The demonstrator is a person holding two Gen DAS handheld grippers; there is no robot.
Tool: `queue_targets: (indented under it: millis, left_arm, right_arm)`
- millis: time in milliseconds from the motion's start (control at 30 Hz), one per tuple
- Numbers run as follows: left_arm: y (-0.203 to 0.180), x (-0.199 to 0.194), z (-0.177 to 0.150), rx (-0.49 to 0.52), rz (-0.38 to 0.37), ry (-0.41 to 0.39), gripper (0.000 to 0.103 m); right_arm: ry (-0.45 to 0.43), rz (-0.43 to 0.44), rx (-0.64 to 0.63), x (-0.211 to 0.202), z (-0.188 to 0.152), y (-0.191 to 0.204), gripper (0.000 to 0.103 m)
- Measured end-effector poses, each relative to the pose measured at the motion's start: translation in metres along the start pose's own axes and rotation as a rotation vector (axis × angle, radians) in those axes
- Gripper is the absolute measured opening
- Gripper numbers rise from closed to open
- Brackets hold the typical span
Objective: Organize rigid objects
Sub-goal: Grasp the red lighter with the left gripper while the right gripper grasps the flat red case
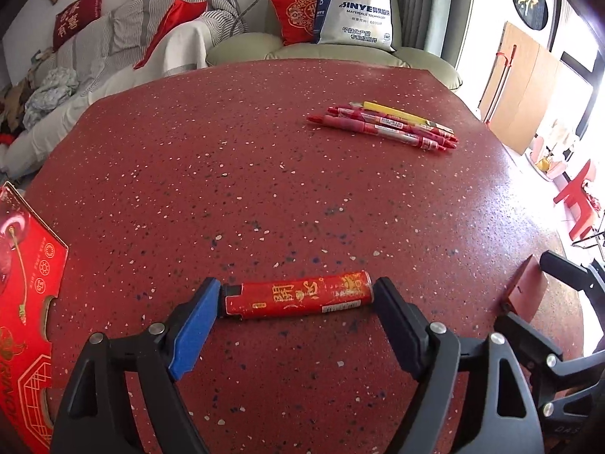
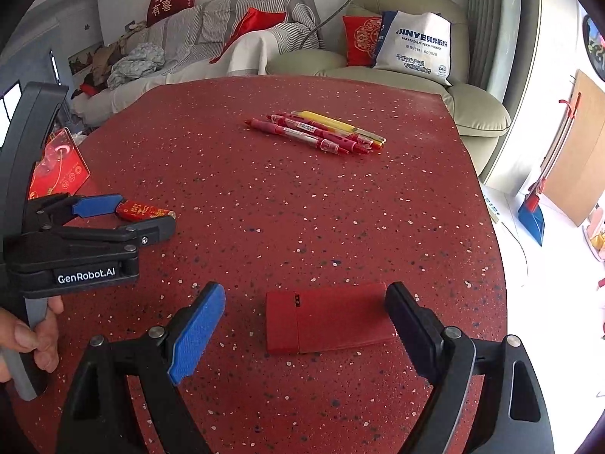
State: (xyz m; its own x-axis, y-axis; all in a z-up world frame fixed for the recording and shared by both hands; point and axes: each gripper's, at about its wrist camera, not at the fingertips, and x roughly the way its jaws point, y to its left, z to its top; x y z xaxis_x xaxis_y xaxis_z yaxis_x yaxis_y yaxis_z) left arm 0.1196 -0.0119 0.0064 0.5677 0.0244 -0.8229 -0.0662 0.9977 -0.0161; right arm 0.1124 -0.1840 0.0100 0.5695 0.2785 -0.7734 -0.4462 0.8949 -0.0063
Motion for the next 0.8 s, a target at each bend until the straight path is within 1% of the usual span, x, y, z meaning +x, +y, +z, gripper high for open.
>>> queue_targets:
  millis: [100, 167, 200, 233, 267, 300, 333, 367, 433, 500, 567, 600, 633, 667, 700, 733, 800]
  left_arm:
    - [0.003, 0.000, -0.001, 0.002, -0.022, -0.014, 0.082]
    - [0.003, -0.001, -0.002, 0.007, -0.026, -0.016, 0.082]
    - [0.003, -0.001, -0.002, 0.011, -0.026, -0.016, 0.082]
    - [0.002, -0.001, -0.002, 0.017, -0.024, -0.016, 0.081]
    - [0.002, -0.002, -0.003, 0.021, -0.023, -0.017, 0.081]
    - [0.002, -0.002, -0.004, 0.023, -0.023, -0.016, 0.081]
    - [0.002, -0.003, -0.005, 0.028, -0.025, -0.016, 0.081]
    - [0.002, -0.005, -0.007, 0.035, -0.026, -0.014, 0.081]
    - [0.003, -0.010, -0.013, 0.047, -0.027, -0.012, 0.081]
    - [0.005, -0.016, -0.022, 0.050, -0.022, -0.011, 0.081]
    - [0.009, -0.023, -0.032, 0.051, -0.036, -0.008, 0.081]
    - [0.009, -0.026, -0.037, 0.058, -0.041, -0.007, 0.081]
    - [0.010, -0.030, -0.041, 0.063, -0.046, -0.010, 0.081]
    - [0.010, -0.032, -0.044, 0.065, -0.047, -0.014, 0.081]
    - [0.011, -0.033, -0.046, 0.063, -0.049, -0.019, 0.081]
    - [0.011, -0.034, -0.047, 0.059, -0.052, -0.021, 0.081]
    - [0.010, -0.033, -0.046, 0.059, -0.049, -0.025, 0.081]
  right_arm:
    - [0.012, -0.039, -0.048, 0.003, 0.000, 0.010, 0.088]
    - [0.007, -0.071, -0.087, 0.003, -0.001, 0.017, 0.077]
    - [0.003, -0.101, -0.103, 0.003, -0.002, 0.021, 0.066]
    - [0.002, -0.120, -0.116, 0.003, -0.002, 0.024, 0.060]
    - [-0.001, -0.122, -0.122, 0.003, -0.003, 0.026, 0.057]
    - [-0.003, -0.127, -0.122, 0.002, -0.003, 0.027, 0.051]
    - [-0.003, -0.135, -0.120, 0.002, -0.003, 0.028, 0.048]
    - [-0.003, -0.136, -0.117, 0.001, -0.004, 0.028, 0.046]
    - [-0.008, -0.119, -0.100, -0.003, -0.006, 0.028, 0.036]
    - [-0.012, -0.101, -0.084, -0.008, -0.009, 0.027, 0.029]
    - [-0.025, -0.052, -0.059, -0.013, -0.013, 0.024, 0.029]
    - [-0.031, -0.009, -0.040, -0.015, -0.014, 0.020, 0.032]
    - [-0.030, 0.034, -0.021, -0.016, -0.014, 0.015, 0.055]
    - [-0.040, 0.042, -0.010, -0.019, -0.015, 0.012, 0.074]
    - [-0.071, 0.013, -0.009, -0.024, -0.016, 0.008, 0.100]
    - [-0.091, 0.006, -0.015, -0.028, -0.016, 0.005, 0.101]
    - [-0.095, -0.004, -0.022, -0.031, -0.013, -0.002, 0.101]
